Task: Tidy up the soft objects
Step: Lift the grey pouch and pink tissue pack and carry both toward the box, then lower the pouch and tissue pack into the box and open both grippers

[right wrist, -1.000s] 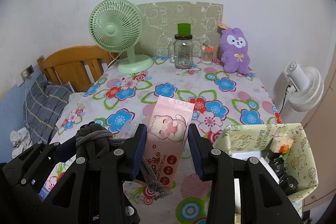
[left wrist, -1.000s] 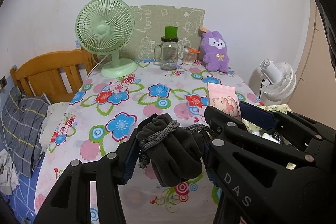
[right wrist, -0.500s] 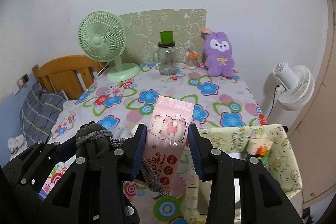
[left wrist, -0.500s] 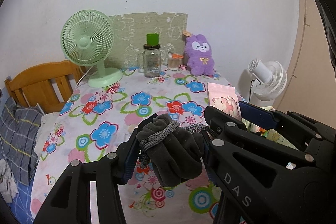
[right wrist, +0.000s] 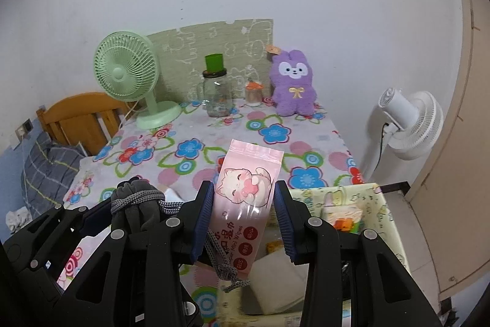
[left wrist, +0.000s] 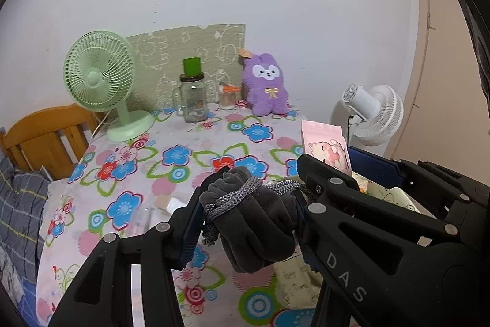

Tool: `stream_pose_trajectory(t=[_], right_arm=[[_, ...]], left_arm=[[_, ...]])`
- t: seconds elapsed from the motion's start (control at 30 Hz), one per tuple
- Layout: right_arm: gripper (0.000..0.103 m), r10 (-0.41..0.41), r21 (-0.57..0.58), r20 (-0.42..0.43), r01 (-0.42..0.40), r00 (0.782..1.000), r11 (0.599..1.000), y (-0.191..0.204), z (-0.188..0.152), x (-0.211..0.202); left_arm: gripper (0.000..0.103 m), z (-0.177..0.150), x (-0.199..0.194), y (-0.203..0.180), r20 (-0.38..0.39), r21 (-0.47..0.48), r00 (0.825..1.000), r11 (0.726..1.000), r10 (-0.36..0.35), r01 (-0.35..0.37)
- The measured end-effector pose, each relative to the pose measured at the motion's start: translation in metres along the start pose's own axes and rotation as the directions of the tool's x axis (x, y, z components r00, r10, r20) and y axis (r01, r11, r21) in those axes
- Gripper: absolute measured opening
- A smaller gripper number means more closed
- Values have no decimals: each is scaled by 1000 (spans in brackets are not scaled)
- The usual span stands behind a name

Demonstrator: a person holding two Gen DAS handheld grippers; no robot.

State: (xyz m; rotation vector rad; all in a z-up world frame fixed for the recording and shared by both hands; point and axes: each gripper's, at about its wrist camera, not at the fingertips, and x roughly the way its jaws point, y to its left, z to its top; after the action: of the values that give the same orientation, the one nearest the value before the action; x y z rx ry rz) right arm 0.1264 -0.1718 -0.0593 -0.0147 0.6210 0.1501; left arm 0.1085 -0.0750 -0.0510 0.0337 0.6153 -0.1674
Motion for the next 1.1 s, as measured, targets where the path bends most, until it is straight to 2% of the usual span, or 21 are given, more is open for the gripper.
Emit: stream_pose_trajectory(t=[0.63,0.87,1.1], right_arm=[[43,-66,59,1,65,998,996,-57,-6,3],[43,-87,85,-30,89,996,992,-78,-13,13],[43,-95,114,-71,103,993,988,-95,-21,27]], left_arm=[[56,5,24,-52,-13,74,998,995,-65,66],[56,2,43,-69,-49,100,994,990,-98,102],[56,-1,64,-78,-93,110,991,988,-97,107]])
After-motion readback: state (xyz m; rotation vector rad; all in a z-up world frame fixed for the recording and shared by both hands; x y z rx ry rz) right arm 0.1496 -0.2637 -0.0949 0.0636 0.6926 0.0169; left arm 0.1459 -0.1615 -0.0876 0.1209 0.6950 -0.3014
